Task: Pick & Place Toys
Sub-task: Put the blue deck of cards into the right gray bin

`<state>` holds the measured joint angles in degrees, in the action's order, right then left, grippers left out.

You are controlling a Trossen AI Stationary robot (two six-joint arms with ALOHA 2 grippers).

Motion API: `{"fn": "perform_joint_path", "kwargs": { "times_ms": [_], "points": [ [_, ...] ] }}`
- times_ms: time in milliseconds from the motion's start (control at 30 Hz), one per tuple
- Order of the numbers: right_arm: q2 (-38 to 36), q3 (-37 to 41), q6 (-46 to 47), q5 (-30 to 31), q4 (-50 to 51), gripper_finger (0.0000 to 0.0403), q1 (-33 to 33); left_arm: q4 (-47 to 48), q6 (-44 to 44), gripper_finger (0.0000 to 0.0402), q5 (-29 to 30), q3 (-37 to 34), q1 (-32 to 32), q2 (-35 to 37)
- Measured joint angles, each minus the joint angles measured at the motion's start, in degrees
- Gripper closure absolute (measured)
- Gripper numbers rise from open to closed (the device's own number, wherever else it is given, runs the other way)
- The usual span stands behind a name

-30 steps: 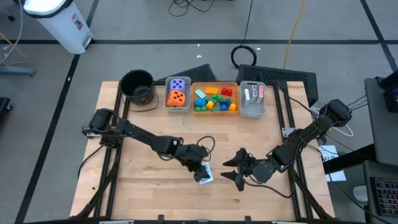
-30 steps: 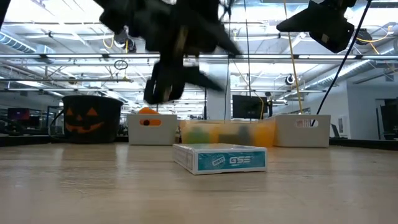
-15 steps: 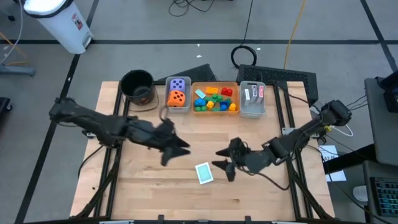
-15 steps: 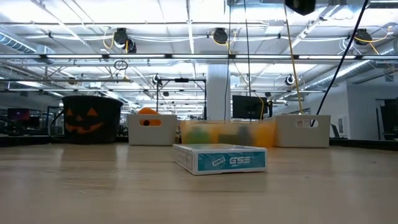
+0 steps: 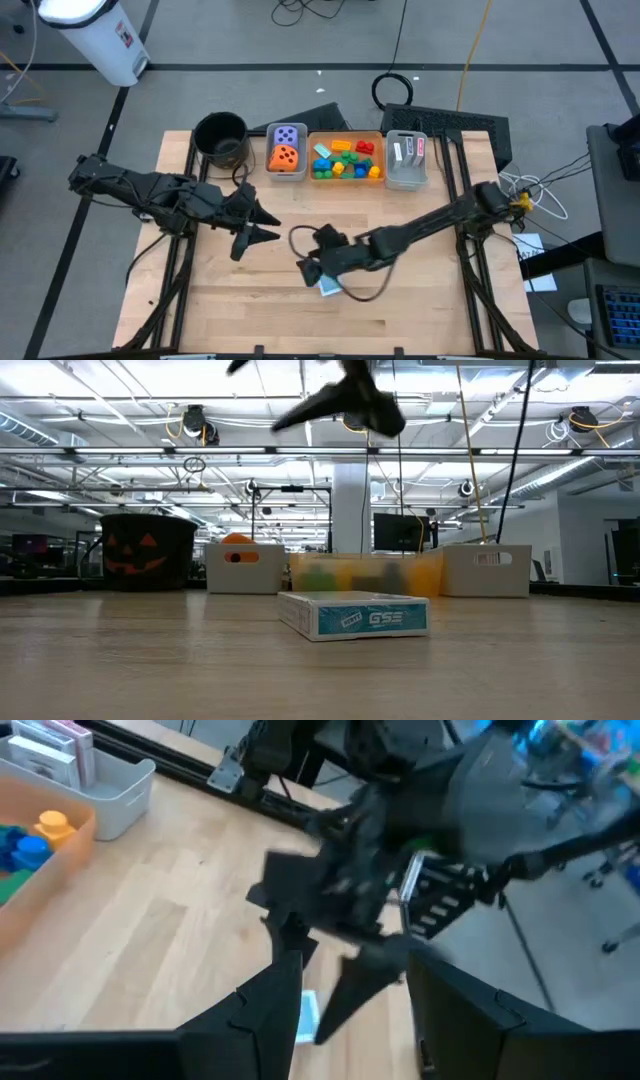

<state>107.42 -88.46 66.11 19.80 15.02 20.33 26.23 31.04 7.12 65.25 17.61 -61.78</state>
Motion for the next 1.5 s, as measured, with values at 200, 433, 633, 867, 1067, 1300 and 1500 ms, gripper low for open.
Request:
{"fn": "perform_joint_path", "kwargs": {
  "times_ms": [200,433,633,867,1067,1300,1500],
  "points": [
    [6.7,-2.1,11.8,-4.0,8.5,0.0165,-1.0,3.2,-5.3,0.0215,-2.0,0.0,0.0,0.1],
    [7.9,-1.3,21.1,-3.5,16.9,0.0165,-1.0,5.5,-8.3,0.0215,-2.3,0.0,0.0,0.1],
    [7.8,-0.8,21.7,-3.5,14.1,0.0165,-1.0,5.8,-10.9,0.0215,-2.3,0.0,0.0,0.1],
    [7.8,-0.8,22.4,-3.6,12.7,0.0165,-0.8,5.8,-11.4,0.0215,-2.3,0.0,0.0,0.1],
    [7.8,-0.8,23.4,-5.5,12.6,0.0139,-0.7,5.8,-11.8,0.0215,-2.3,0.0,0.0,0.1],
    [7.8,-0.8,23.9,-8.0,12.2,0.0059,0.4,7.4,-11.4,0.0215,-2.3,0.0,0.0,0.1],
    [7.8,-0.8,23.9,-7.8,12.4,0.0007,1.2,8.2,-10.9,0.0215,-2.3,0.0,0.0,0.1]
  ]
}}
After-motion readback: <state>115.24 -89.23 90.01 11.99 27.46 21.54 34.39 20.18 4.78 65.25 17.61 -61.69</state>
